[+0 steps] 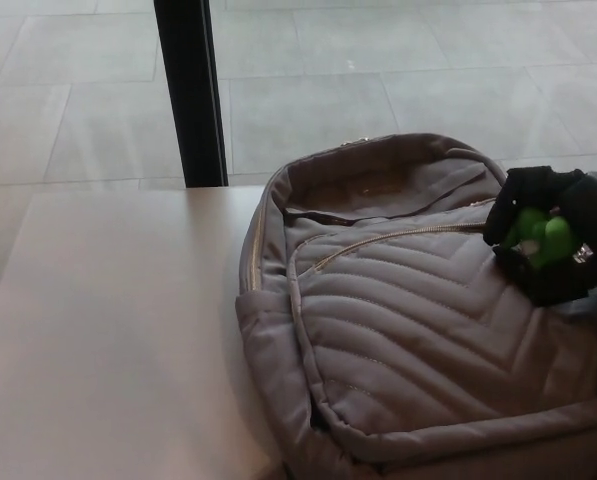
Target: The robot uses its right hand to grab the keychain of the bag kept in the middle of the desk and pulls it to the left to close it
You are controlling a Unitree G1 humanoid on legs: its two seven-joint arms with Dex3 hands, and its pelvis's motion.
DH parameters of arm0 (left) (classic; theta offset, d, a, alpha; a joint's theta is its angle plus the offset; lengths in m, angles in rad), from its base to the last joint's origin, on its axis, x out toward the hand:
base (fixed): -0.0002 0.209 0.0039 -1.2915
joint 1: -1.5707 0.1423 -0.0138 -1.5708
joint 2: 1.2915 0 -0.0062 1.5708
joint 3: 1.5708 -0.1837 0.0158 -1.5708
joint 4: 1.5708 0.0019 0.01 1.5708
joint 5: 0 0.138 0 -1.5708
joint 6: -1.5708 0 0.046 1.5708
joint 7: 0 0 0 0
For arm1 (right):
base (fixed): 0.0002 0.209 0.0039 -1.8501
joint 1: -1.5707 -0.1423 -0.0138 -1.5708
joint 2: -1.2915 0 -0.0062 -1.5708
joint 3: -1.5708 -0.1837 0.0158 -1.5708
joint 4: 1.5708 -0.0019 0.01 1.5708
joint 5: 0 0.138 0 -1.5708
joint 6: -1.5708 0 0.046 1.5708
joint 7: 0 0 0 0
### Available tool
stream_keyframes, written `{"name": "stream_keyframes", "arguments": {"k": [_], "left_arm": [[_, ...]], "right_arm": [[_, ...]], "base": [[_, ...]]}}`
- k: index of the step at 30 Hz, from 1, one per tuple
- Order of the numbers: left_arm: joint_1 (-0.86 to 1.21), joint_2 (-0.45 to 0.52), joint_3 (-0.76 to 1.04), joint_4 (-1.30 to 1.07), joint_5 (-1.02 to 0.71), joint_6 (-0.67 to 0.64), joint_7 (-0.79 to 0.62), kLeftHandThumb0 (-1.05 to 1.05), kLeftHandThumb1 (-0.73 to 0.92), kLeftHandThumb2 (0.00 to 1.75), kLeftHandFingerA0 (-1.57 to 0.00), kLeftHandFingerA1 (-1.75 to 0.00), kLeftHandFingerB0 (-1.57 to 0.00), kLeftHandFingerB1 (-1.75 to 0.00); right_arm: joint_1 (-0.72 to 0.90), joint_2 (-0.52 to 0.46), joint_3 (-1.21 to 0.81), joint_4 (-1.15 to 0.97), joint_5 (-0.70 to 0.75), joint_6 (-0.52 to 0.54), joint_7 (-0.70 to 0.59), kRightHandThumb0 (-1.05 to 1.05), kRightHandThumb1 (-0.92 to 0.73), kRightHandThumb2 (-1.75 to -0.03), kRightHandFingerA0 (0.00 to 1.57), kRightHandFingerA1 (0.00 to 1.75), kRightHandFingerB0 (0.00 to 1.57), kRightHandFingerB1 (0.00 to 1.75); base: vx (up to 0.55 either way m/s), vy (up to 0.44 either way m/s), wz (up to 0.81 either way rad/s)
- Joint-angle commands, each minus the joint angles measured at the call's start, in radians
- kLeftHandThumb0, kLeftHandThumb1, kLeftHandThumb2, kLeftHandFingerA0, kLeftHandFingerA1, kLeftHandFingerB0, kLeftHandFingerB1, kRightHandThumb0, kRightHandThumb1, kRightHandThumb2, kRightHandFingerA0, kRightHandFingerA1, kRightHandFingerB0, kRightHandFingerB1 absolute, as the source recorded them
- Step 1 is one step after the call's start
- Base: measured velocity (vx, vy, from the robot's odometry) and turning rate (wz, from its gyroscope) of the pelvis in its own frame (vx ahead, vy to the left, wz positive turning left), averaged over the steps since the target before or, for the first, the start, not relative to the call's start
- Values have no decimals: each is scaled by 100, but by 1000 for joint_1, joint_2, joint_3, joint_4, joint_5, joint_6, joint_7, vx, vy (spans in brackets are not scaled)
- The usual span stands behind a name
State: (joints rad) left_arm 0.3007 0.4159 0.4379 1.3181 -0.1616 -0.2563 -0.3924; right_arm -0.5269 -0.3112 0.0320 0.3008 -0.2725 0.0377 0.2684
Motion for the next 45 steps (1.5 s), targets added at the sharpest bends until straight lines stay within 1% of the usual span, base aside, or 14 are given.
{"name": "stream_keyframes", "arguments": {"k": [1,13,22,31,38,45], "left_arm": [[5,10,-2,3,-3,13,-5,-93,80,117,-43,-71,-20,-56],[-6,9,-9,3,-2,16,-1,-93,80,117,-43,-71,-20,-56],[-9,15,-23,3,2,15,-2,-93,80,117,-43,-71,-20,-56],[-37,18,-30,3,4,23,1,-93,80,117,-43,-71,-20,-56],[-39,18,-39,5,9,26,1,-93,80,117,-43,-71,-20,-56],[-107,19,-57,0,16,39,13,-93,80,117,-43,-71,-20,-56]], "right_arm": [[26,18,18,17,-2,50,-35,-19,-52,-112,87,175,72,165],[19,6,23,33,10,46,-47,-19,-52,-112,87,175,72,165],[58,-7,14,-9,17,56,-50,-19,-52,-112,87,175,72,165],[42,-14,7,-6,18,62,-55,-19,-52,-112,87,175,72,165],[62,-20,5,-25,16,71,-57,-19,-52,-112,87,175,72,165],[15,-47,-24,20,29,57,-60,-19,-52,-112,87,175,72,165]], "base": [[0,0,0],[0,0,0],[0,0,0],[0,0,0],[0,0,0],[0,0,0]]}}
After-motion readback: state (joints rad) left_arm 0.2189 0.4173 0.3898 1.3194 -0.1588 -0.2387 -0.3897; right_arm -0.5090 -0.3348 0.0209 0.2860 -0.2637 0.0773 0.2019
